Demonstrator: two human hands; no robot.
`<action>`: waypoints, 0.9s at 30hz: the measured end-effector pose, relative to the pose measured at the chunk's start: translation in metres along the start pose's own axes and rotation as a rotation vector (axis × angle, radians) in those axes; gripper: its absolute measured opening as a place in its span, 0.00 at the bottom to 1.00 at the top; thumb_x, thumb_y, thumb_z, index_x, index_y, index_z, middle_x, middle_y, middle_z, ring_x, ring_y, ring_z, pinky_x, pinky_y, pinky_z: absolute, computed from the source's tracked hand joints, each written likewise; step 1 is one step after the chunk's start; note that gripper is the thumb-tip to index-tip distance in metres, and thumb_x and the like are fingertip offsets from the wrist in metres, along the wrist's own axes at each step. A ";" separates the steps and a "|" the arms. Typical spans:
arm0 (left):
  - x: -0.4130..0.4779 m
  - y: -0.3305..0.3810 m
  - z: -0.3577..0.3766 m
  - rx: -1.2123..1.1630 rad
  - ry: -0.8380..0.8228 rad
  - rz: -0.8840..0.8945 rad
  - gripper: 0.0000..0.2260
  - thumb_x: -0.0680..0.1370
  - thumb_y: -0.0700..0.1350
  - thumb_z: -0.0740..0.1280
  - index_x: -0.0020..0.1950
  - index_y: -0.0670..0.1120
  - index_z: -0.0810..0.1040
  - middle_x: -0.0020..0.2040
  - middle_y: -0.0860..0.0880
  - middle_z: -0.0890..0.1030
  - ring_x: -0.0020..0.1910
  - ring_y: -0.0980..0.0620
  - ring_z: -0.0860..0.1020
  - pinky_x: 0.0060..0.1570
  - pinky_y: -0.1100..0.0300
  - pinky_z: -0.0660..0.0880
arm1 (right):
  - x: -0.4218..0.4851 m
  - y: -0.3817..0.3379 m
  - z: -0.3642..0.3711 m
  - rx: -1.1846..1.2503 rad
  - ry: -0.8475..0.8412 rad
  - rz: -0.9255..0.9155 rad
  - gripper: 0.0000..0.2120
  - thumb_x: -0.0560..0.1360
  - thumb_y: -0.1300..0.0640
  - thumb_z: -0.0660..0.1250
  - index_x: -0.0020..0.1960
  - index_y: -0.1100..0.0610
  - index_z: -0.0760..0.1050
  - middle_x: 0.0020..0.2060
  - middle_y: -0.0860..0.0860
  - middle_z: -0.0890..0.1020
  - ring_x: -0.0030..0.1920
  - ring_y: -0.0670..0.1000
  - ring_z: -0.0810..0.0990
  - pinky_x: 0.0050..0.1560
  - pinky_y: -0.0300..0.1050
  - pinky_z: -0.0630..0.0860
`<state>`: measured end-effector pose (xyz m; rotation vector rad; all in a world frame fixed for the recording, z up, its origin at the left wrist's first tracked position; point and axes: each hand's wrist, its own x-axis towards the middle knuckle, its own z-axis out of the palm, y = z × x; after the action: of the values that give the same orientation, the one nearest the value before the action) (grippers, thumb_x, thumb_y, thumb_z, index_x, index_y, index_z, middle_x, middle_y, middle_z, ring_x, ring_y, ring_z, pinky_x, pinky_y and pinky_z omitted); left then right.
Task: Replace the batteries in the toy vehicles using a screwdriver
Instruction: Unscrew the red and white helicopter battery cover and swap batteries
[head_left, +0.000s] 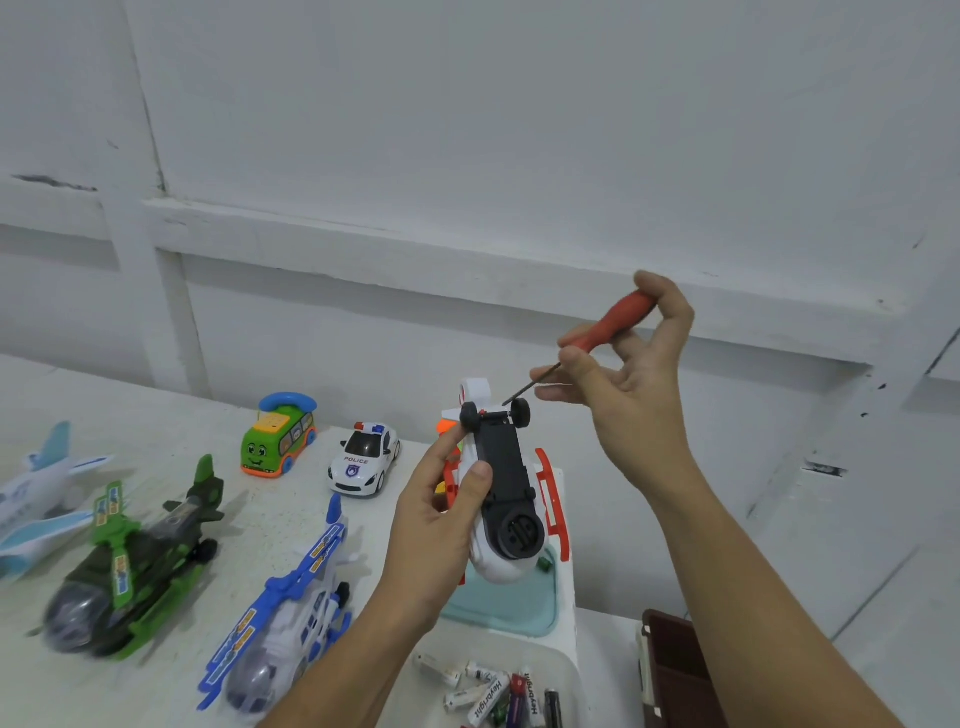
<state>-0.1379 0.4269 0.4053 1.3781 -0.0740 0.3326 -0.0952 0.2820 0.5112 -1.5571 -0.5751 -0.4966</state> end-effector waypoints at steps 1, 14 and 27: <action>0.000 0.000 -0.001 -0.001 0.001 0.001 0.16 0.79 0.46 0.65 0.62 0.64 0.74 0.51 0.66 0.82 0.51 0.62 0.81 0.48 0.66 0.78 | 0.000 0.000 0.001 0.029 0.008 0.016 0.31 0.78 0.71 0.62 0.68 0.43 0.54 0.49 0.60 0.77 0.39 0.60 0.85 0.45 0.51 0.83; 0.002 0.002 -0.002 0.025 0.004 0.032 0.15 0.78 0.51 0.63 0.62 0.65 0.72 0.44 0.70 0.81 0.44 0.69 0.80 0.45 0.70 0.76 | -0.008 0.010 0.013 -0.152 -0.103 -0.186 0.33 0.76 0.73 0.63 0.60 0.37 0.57 0.47 0.53 0.75 0.38 0.54 0.85 0.49 0.50 0.83; 0.003 -0.010 -0.004 0.009 0.004 0.029 0.19 0.74 0.54 0.64 0.66 0.63 0.74 0.50 0.67 0.80 0.49 0.70 0.78 0.48 0.71 0.75 | -0.001 0.009 0.010 -0.384 -0.324 -0.242 0.34 0.78 0.69 0.60 0.66 0.37 0.49 0.45 0.45 0.72 0.34 0.53 0.82 0.42 0.54 0.82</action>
<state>-0.1332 0.4294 0.3962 1.3866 -0.0894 0.3608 -0.0902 0.2922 0.5031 -1.9635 -0.9675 -0.5640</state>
